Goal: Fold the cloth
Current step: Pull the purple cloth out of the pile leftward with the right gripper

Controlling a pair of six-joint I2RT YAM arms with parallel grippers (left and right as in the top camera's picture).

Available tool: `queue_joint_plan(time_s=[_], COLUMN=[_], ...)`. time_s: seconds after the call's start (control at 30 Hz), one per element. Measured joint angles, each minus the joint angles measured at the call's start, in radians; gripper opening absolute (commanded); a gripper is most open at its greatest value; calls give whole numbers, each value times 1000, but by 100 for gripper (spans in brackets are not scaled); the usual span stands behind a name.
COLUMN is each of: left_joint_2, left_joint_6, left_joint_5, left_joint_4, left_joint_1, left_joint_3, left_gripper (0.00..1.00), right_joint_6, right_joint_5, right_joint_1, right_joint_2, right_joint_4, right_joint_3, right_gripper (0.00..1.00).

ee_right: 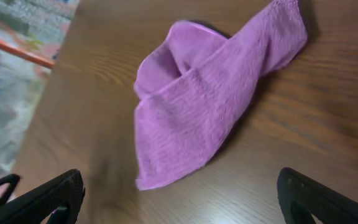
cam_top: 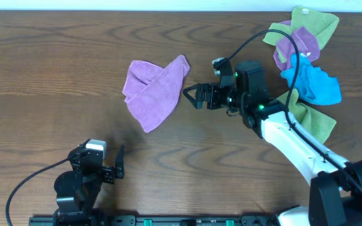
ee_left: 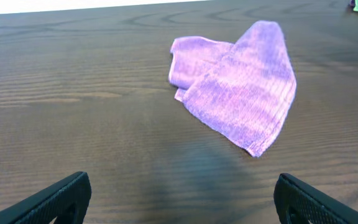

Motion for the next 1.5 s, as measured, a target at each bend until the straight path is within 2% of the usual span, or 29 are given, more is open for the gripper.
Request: queue_joint_plan(time_s=[0.2, 0.5, 0.63, 0.83, 1.0, 1.23, 1.5], left_joint_2=[0, 0, 0, -1, -1, -1, -1], left_joint_6=[0, 0, 0, 0, 0, 0, 0], left_joint_5=[0, 0, 0, 0, 0, 0, 0], left_joint_4=[0, 0, 0, 0, 0, 0, 0], left_joint_1=[0, 0, 0, 0, 0, 0, 0], left_joint_3=[0, 0, 0, 0, 0, 0, 0], left_gripper=[95, 95, 95, 95, 95, 95, 95], right_joint_6=[-44, -84, -67, -23, -7, -98, -145], right_joint_5=[66, 142, 150, 44, -69, 76, 184], right_joint_1=[5, 63, 63, 63, 64, 130, 145], right_joint_2=[2, 174, 248, 289, 287, 304, 349], right_joint_4=[-11, 307, 357, 366, 494, 256, 227], right_joint_3=[0, 2, 3, 3, 11, 76, 143], right_gripper=[99, 99, 99, 99, 99, 99, 94])
